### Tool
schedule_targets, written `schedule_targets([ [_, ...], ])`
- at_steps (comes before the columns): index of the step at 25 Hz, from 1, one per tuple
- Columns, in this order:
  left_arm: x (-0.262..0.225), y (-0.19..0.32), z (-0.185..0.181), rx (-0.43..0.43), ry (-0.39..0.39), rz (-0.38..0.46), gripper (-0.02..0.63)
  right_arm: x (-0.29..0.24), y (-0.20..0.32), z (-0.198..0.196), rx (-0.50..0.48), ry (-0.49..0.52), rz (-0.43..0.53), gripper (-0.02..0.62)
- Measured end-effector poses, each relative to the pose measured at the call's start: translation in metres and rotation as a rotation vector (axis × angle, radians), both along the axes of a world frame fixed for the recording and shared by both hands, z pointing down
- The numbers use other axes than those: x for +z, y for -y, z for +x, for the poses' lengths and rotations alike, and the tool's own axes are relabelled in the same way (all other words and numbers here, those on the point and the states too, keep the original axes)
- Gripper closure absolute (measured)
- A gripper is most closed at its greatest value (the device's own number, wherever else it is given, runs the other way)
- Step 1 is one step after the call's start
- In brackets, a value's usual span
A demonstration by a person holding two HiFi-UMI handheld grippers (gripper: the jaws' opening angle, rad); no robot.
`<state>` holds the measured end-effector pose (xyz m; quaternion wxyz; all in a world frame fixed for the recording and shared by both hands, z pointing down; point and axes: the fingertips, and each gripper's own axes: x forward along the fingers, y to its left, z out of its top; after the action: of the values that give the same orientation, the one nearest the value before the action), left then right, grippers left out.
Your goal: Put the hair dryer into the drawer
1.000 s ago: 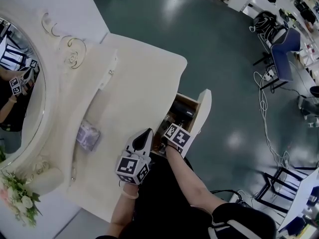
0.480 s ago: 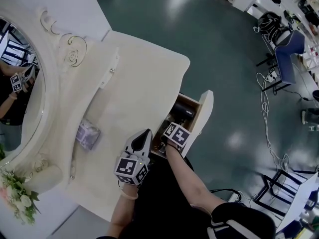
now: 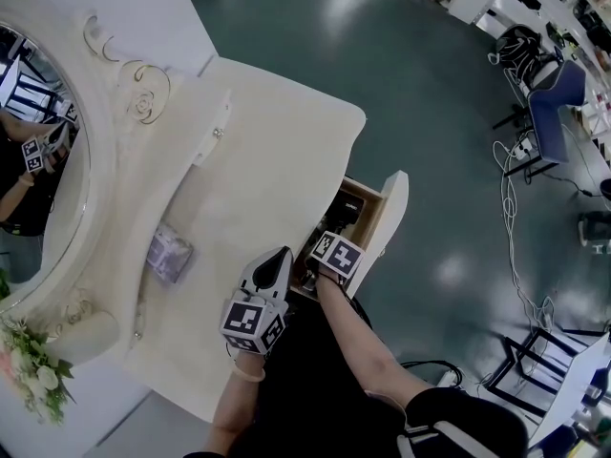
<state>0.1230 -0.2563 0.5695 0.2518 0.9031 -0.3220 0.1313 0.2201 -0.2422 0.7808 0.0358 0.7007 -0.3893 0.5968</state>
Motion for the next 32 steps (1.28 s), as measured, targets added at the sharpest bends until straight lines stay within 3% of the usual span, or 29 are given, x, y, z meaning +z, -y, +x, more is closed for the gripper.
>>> schedule_targets([
  [4,-0.002,-0.003,-0.001,0.000,0.001,0.006,0.581,-0.002,-0.002,-0.005,-0.032,-0.003,0.015,0.299],
  [9,-0.003,-0.007,-0.001,0.000,-0.002,0.013,0.581,-0.018,0.003,-0.004,-0.120,-0.090,0.059,0.237],
  [16,-0.012,-0.017,0.001,0.009,-0.017,0.026,0.581,-0.031,0.004,-0.006,-0.127,-0.070,0.126,0.233],
  [18,-0.015,-0.020,0.001,0.012,-0.018,0.031,0.581,-0.033,0.003,-0.007,-0.132,-0.062,0.144,0.205],
  [32,-0.037,-0.041,-0.017,-0.012,-0.049,0.088,0.581,-0.064,-0.017,-0.028,-0.354,-0.145,0.173,0.216],
])
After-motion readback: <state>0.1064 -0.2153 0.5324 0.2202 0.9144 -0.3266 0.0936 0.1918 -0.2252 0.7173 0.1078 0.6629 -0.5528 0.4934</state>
